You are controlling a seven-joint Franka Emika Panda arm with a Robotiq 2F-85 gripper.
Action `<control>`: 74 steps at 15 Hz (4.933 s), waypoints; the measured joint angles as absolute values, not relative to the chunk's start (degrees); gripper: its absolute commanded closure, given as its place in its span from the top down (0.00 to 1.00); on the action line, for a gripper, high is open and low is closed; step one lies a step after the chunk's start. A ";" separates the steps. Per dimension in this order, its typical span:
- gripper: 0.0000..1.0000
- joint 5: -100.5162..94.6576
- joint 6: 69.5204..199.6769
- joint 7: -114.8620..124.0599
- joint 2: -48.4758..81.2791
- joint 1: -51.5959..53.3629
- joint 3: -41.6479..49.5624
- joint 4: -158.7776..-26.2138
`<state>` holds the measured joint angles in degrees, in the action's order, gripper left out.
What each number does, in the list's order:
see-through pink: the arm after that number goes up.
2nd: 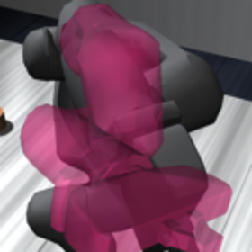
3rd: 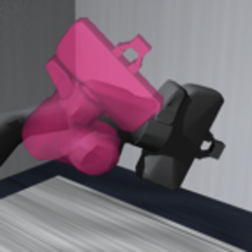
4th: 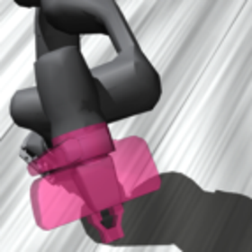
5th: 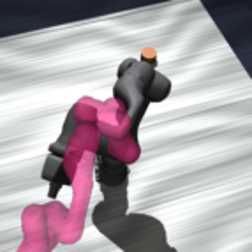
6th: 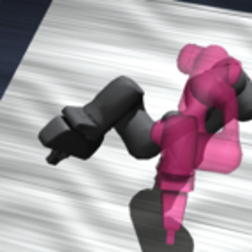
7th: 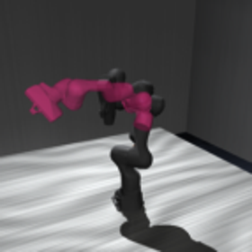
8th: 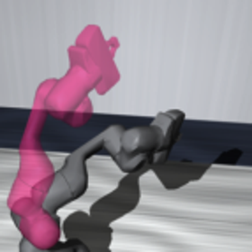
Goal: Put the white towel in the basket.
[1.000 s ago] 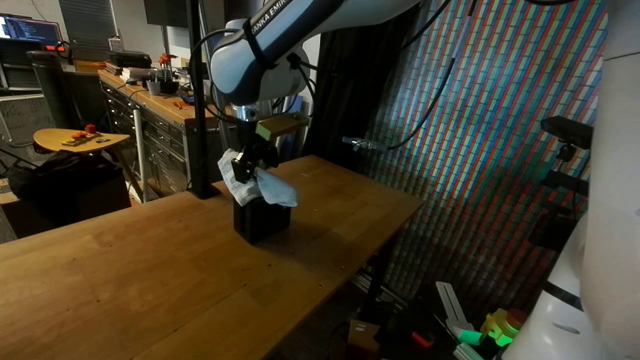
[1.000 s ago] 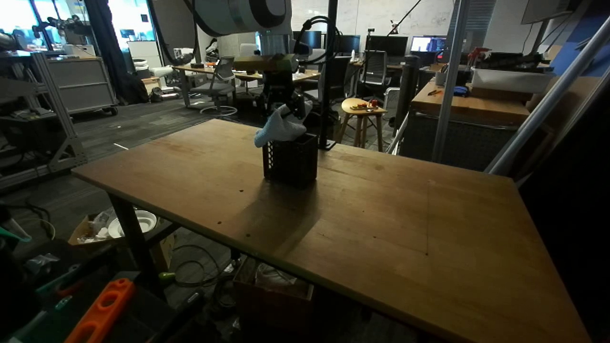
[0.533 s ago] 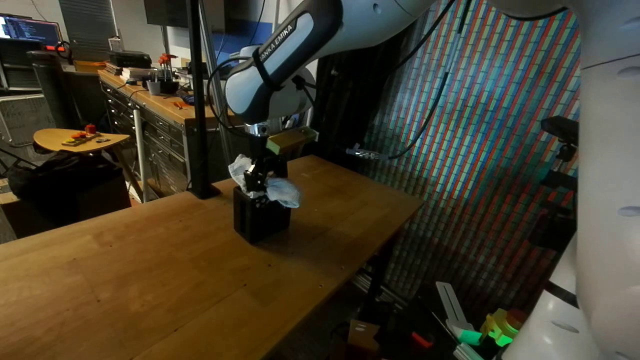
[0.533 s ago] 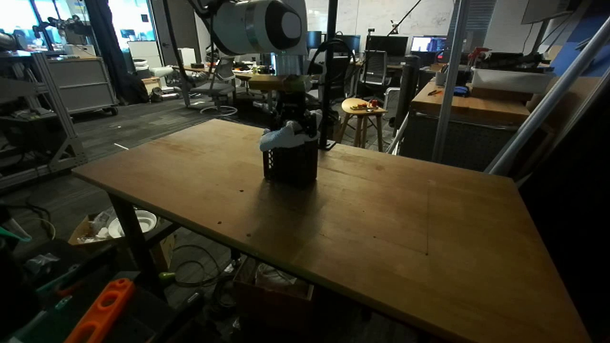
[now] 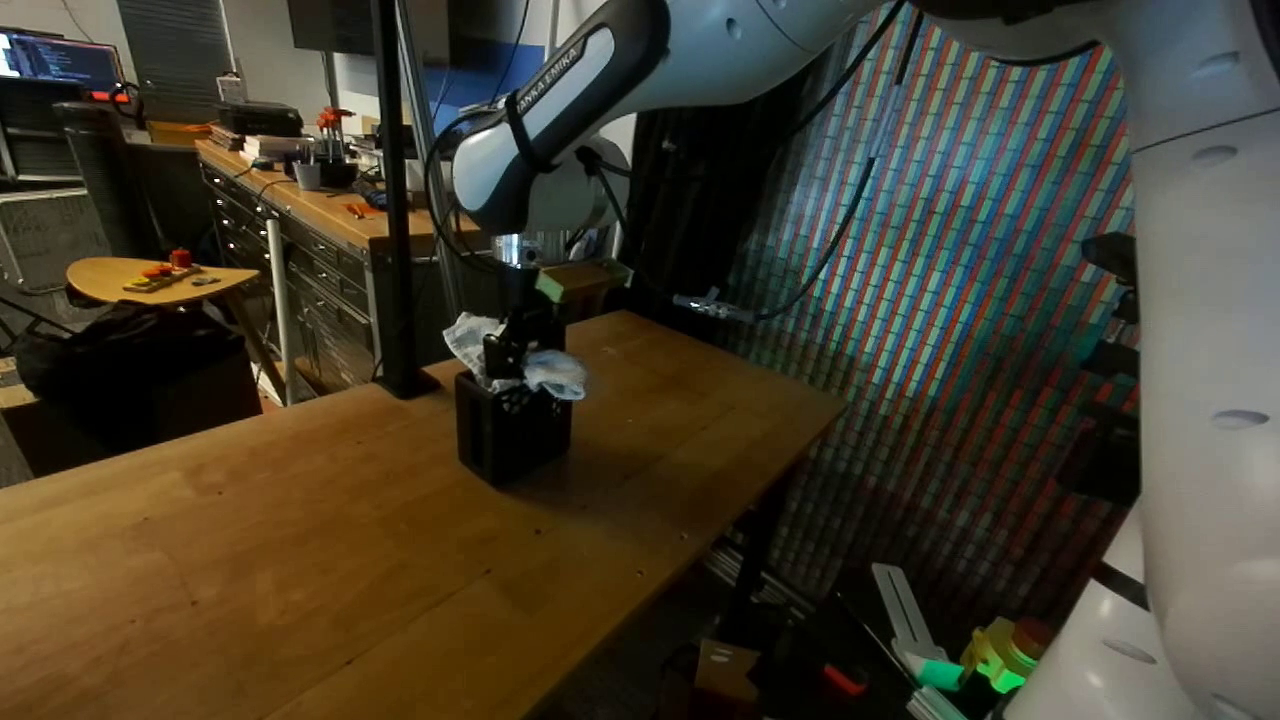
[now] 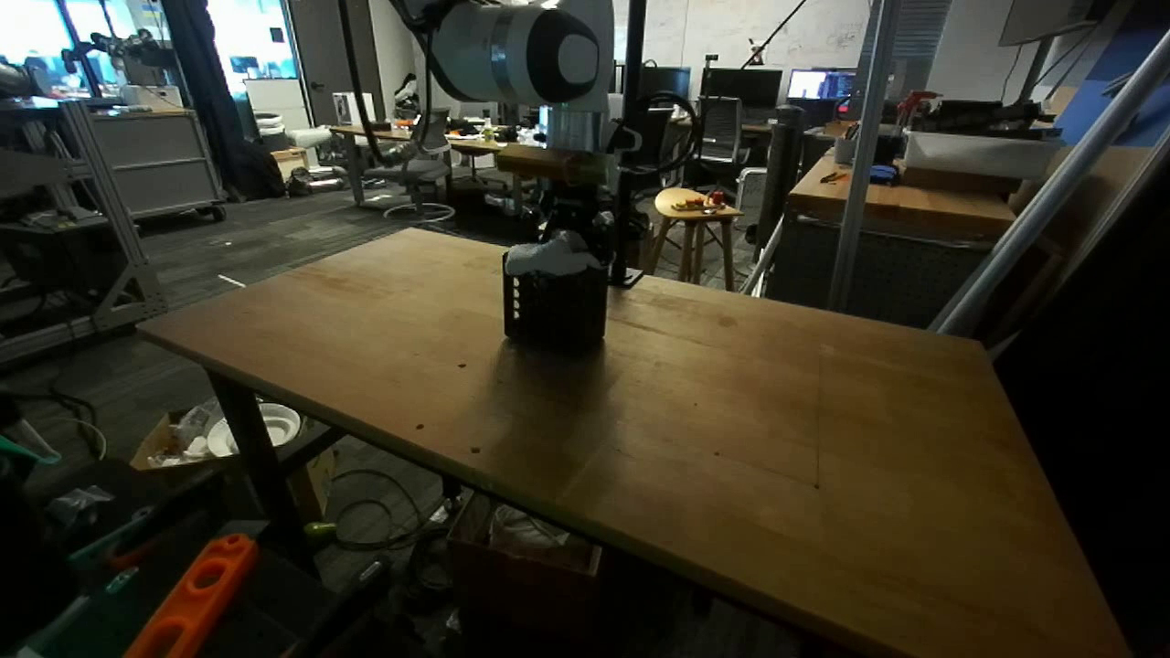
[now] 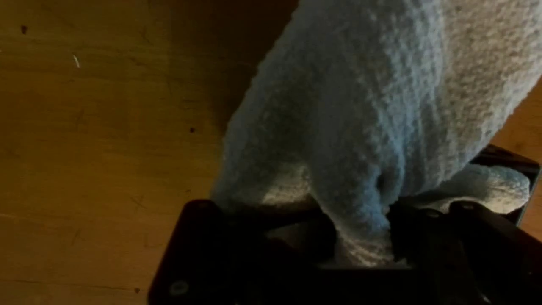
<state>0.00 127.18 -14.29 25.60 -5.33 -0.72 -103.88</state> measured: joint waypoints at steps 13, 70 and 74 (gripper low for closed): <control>0.89 2.13 122.80 -19.25 26.95 -5.98 -2.79 -102.08; 0.00 -12.12 114.17 -11.00 22.69 3.96 -3.41 -98.49; 0.00 -11.05 116.47 -11.00 23.86 3.95 -3.88 -100.16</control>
<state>-11.05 116.47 -11.00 23.86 3.95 -3.88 -100.16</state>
